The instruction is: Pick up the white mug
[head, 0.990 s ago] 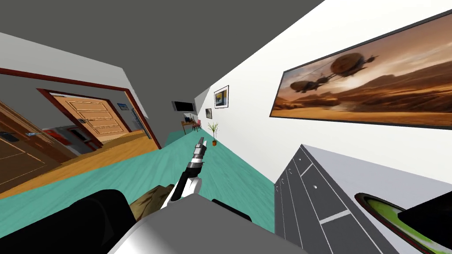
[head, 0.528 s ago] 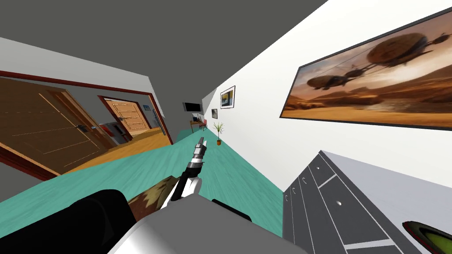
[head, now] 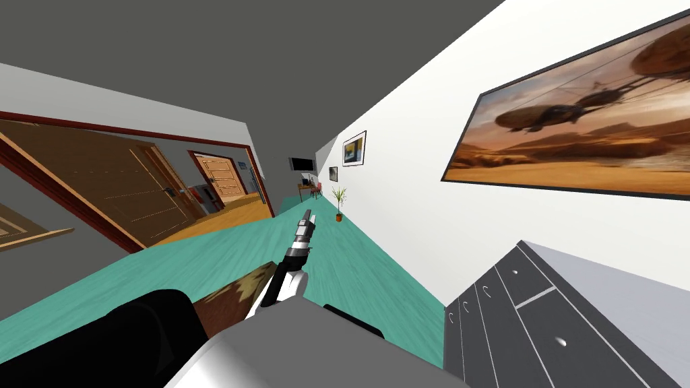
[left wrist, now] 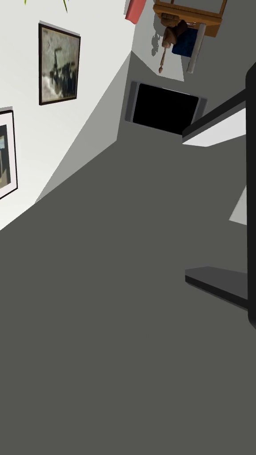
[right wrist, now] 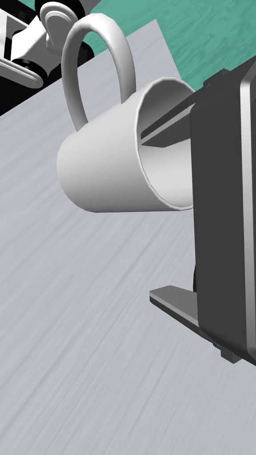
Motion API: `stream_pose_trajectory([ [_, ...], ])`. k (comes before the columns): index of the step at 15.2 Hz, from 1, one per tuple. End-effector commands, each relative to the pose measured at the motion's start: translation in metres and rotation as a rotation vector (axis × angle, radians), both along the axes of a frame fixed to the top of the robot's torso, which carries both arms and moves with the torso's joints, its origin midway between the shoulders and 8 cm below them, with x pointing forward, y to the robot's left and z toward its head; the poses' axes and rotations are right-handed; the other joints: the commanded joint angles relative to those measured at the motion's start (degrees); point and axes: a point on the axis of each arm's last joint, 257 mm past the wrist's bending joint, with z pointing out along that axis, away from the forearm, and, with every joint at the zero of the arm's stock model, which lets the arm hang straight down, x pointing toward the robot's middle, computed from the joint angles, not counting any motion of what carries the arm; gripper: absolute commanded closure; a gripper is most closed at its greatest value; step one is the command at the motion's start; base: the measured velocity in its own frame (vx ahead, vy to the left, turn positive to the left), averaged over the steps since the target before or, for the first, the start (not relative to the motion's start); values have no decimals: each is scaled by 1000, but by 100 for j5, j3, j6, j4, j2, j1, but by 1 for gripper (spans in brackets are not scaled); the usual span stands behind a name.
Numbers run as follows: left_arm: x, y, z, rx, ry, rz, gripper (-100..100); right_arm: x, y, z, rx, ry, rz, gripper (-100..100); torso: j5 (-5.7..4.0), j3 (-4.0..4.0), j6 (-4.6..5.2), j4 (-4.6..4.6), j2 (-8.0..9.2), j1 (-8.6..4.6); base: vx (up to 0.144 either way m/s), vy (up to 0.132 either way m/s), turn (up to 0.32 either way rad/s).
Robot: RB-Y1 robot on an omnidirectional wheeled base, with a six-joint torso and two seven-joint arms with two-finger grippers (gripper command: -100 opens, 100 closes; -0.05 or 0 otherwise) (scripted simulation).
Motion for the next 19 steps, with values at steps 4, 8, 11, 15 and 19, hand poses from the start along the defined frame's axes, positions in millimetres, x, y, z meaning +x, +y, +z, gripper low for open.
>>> stream_pose_trajectory([
  [4,0,0,0,0,0,0,0,-39,6,8,17,135,-19,-100,1,-2,2,0,-3,3,13,21,127],
  [8,0,0,0,0,0,0,0,-37,4,-6,14,129,-15,-100,-1,4,5,3,6,3,-5,20,1],
  [11,0,0,0,0,0,0,0,-35,2,-9,14,125,-13,-100,-8,18,13,10,28,4,-34,25,-13],
  [15,0,0,0,0,0,0,0,-35,1,-10,10,124,-14,100,-12,20,16,12,29,-6,-1,2,0],
  [19,0,0,0,0,0,0,0,-37,3,-2,10,131,-18,100,-12,13,8,9,17,-14,19,-14,16],
])
